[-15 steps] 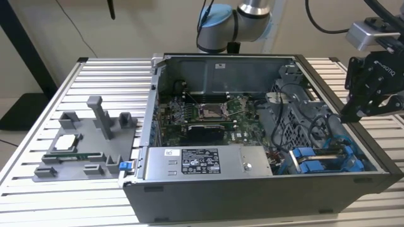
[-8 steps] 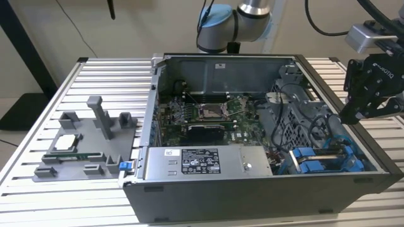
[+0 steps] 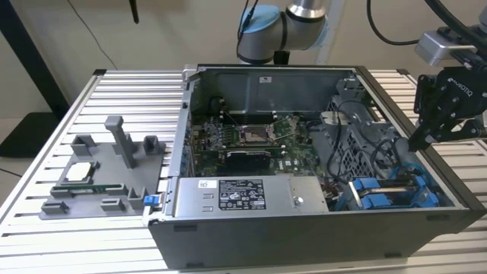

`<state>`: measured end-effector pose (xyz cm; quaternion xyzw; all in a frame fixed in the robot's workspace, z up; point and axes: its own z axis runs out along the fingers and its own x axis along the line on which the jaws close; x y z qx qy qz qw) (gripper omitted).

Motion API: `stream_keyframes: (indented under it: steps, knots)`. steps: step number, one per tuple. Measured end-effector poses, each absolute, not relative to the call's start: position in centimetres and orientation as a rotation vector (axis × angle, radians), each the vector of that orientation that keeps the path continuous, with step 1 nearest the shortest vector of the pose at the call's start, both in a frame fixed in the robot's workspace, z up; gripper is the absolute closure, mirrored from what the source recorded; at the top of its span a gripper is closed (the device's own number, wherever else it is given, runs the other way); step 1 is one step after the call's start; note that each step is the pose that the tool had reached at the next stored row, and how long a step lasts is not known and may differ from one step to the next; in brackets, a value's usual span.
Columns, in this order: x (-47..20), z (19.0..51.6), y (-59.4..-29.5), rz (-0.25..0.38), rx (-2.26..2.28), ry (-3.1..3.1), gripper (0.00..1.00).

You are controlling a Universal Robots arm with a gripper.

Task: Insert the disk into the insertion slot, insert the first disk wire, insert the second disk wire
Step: 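Insert the second disk wire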

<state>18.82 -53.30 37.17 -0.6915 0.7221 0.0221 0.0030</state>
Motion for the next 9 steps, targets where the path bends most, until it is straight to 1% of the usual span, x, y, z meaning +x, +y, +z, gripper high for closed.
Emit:
stream_keyframes:
  steps: [9]
  knots:
    - [18.77,37.43,-53.3,0.07,-2.168,2.264,1.0]
